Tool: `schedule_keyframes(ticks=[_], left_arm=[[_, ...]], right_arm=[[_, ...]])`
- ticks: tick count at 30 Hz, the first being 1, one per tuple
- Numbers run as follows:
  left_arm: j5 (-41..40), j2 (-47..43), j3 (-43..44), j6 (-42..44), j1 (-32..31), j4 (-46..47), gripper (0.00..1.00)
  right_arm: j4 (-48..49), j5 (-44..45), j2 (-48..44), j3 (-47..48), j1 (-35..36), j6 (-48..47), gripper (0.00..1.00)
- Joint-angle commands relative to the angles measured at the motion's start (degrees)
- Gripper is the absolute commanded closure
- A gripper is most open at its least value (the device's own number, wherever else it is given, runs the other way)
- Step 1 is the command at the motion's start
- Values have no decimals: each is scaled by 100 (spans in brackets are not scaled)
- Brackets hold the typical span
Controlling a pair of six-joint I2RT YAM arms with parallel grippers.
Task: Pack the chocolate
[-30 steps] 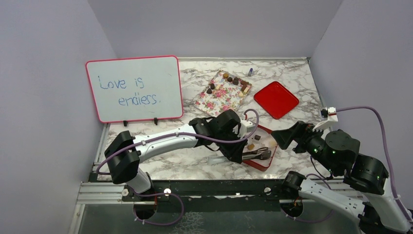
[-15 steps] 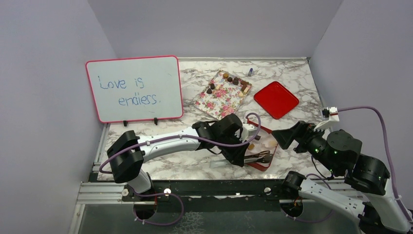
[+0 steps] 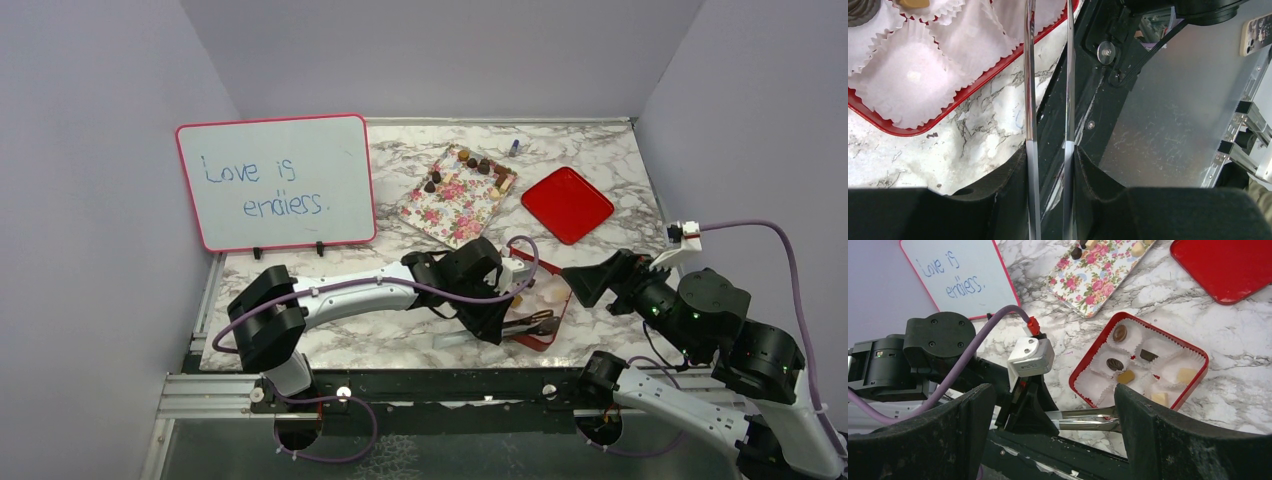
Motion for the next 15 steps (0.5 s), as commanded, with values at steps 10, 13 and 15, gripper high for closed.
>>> schedule_keyframes(ticks=[10, 13, 15], left_arm=[[-168, 103, 60, -12, -64, 181, 65], [-183, 107, 61, -2, -64, 171, 65], [-185, 106, 45, 6, -58, 165, 64]], right_arm=[[104, 111, -37, 13, 44, -1, 6], [108, 112, -39, -1, 46, 1, 6], [104, 116, -38, -10, 46, 3, 6]])
